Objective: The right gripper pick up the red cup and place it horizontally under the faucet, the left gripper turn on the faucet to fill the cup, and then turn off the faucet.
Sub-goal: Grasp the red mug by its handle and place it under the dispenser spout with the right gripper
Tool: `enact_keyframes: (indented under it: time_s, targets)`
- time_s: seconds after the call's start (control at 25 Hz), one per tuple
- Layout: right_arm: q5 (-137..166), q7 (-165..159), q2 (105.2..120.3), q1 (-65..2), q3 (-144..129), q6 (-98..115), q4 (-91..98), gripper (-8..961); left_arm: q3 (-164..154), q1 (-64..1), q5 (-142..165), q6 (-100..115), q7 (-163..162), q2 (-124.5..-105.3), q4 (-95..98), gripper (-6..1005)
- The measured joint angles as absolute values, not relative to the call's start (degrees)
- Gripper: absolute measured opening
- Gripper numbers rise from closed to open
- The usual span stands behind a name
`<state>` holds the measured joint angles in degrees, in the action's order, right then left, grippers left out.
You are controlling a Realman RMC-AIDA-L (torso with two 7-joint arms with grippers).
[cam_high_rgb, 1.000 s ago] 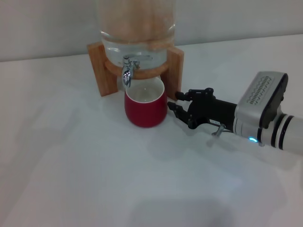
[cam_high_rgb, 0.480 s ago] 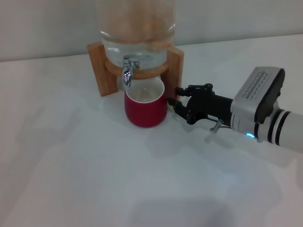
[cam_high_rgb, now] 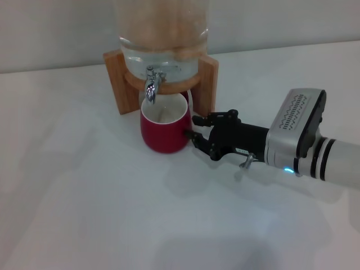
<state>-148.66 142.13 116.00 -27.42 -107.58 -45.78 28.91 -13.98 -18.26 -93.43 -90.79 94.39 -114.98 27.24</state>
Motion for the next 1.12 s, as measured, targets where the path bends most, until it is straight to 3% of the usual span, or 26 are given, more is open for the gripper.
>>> enact_keyframes:
  time_s: [1.12]
  targets:
    - [-148.5, 140.9, 115.58, -26.7, -107.1, -45.9, 30.3, 303, -14.0, -17.9, -93.5, -90.7, 94.4, -114.97, 27.2, 845]
